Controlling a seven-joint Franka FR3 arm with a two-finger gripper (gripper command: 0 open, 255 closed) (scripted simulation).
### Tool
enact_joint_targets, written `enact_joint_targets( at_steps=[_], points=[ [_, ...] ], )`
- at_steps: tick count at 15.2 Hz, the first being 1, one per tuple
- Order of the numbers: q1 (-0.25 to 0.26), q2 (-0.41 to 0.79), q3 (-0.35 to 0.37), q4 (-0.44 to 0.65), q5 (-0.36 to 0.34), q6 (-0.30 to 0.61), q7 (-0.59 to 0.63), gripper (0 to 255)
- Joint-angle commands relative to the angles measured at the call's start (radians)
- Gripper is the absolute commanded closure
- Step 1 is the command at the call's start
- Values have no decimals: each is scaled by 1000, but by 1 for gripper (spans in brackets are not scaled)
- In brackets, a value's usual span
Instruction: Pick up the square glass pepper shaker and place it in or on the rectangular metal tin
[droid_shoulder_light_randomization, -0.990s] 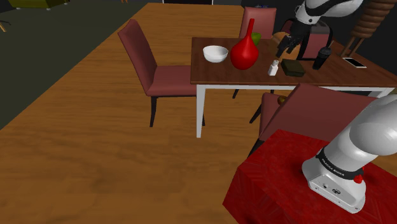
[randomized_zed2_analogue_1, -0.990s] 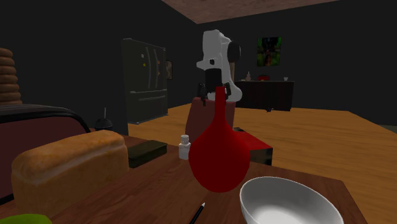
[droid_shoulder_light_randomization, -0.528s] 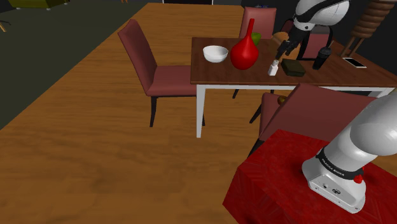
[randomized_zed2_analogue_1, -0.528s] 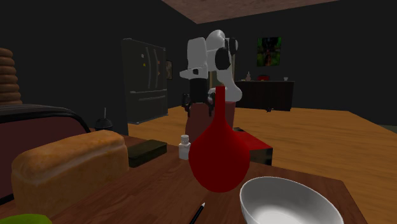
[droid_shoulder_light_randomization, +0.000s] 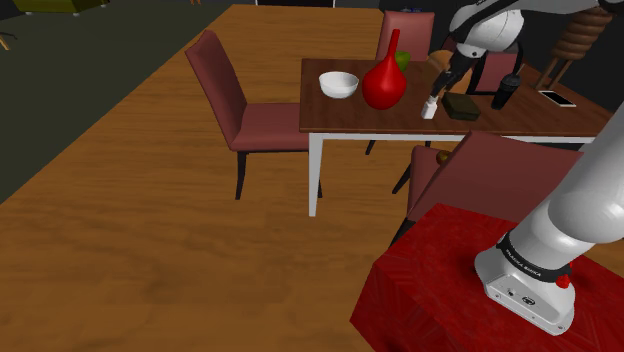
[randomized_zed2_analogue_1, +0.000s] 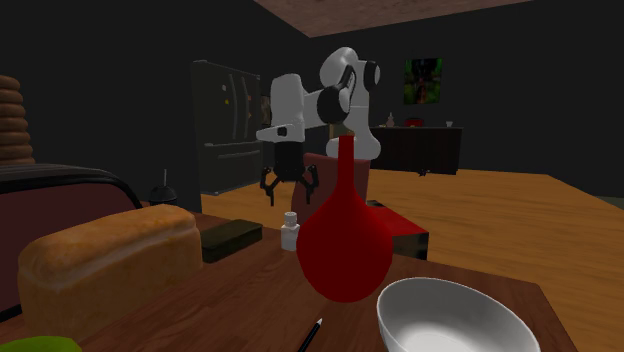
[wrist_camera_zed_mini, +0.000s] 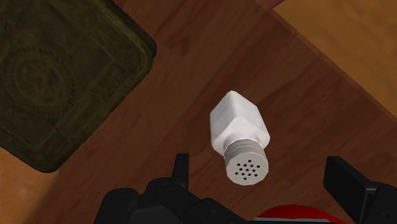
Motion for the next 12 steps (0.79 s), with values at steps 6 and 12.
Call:
enact_joint_targets(
  at_steps=[6,12],
  points=[
    [-15,80,23,3,79,58,-52,0],
    [-15,80,23,3,79,58,-52,0]
  ],
)
